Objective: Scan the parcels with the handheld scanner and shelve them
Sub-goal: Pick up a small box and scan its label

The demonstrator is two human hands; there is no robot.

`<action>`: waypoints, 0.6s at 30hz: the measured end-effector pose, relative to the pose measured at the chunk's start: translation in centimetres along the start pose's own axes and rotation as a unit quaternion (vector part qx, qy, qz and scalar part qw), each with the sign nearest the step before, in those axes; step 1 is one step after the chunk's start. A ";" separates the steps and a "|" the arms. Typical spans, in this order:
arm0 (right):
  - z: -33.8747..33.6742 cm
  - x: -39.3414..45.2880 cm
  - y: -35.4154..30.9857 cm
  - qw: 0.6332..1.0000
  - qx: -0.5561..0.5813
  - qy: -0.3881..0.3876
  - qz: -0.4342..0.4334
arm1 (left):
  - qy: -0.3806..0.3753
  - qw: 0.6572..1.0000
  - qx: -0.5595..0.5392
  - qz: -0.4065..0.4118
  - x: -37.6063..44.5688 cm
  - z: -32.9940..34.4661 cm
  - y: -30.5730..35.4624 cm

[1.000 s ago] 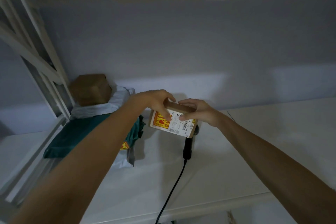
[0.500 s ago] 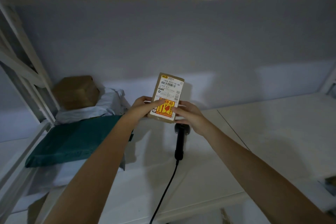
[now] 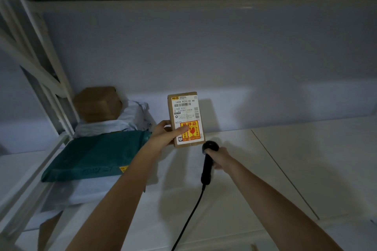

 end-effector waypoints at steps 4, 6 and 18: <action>2.0 0.6 1.6 0.994 0.049 -0.064 0.068 | 0.014 1.000 0.006 0.019 0.0 -0.9 0.6; 2.5 0.8 2.1 0.987 0.113 -0.075 0.091 | 0.015 1.000 0.013 0.020 -0.1 -1.2 0.9; -0.1 -10.5 -10.2 0.949 0.212 0.011 -0.234 | 0.059 0.998 0.009 0.009 2.7 -1.2 1.9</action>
Point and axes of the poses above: each hand's wrist, its own x-axis towards the middle knuckle, its own z-axis out of the palm, y = z × x, the point moved 7 cm from there along x, towards the middle knuckle, and after that the axes turned 2 degrees about -x, right-handed, at the moved point
